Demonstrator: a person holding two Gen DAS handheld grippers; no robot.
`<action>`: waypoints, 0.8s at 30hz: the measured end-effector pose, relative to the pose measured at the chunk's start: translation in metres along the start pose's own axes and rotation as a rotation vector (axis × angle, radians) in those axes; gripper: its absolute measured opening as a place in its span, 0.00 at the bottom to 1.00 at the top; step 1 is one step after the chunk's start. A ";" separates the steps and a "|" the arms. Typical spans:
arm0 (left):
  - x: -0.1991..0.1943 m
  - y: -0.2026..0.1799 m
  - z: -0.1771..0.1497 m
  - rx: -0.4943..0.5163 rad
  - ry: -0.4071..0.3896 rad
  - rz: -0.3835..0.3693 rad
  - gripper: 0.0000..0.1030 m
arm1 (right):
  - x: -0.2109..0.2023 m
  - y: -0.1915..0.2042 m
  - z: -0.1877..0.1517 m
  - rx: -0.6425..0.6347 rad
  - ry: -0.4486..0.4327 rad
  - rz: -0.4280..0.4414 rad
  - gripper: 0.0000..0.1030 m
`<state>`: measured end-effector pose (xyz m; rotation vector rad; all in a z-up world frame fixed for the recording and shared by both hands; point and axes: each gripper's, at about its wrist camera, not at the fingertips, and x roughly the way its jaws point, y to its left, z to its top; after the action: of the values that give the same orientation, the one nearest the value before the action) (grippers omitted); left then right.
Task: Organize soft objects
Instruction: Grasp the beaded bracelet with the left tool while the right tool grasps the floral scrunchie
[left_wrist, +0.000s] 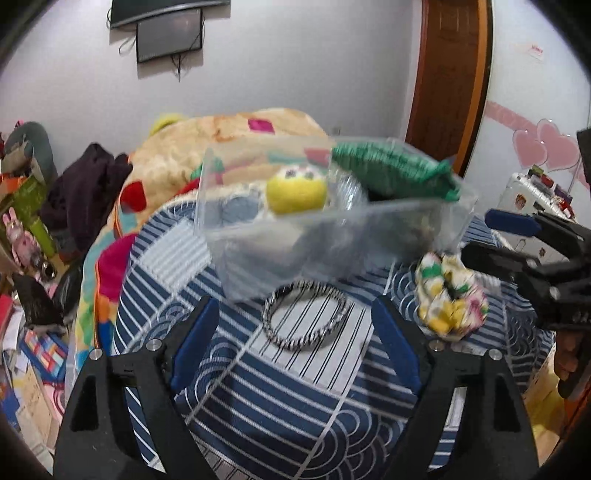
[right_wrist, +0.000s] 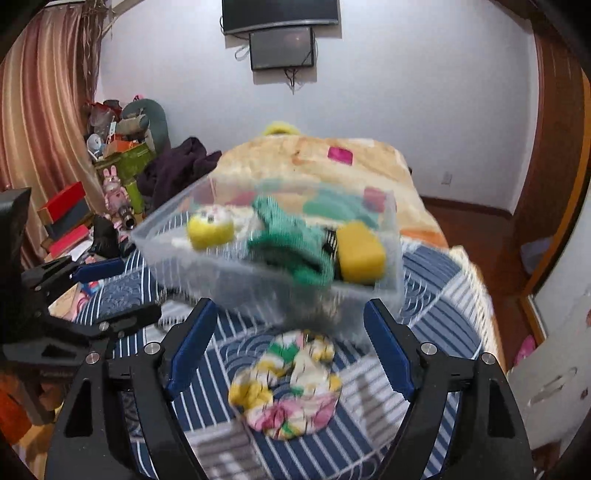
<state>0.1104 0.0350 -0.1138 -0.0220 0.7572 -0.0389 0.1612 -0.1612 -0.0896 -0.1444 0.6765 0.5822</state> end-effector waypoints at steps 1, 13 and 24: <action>0.003 0.001 -0.003 -0.004 0.011 -0.002 0.82 | 0.004 0.000 -0.005 0.004 0.021 0.005 0.77; 0.031 0.008 -0.010 -0.059 0.088 -0.038 0.58 | 0.026 0.006 -0.039 0.009 0.137 0.001 0.74; 0.022 -0.003 -0.016 -0.023 0.059 -0.064 0.23 | 0.022 0.007 -0.040 -0.035 0.144 -0.013 0.28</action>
<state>0.1149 0.0314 -0.1404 -0.0673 0.8155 -0.0921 0.1493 -0.1571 -0.1341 -0.2253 0.8049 0.5749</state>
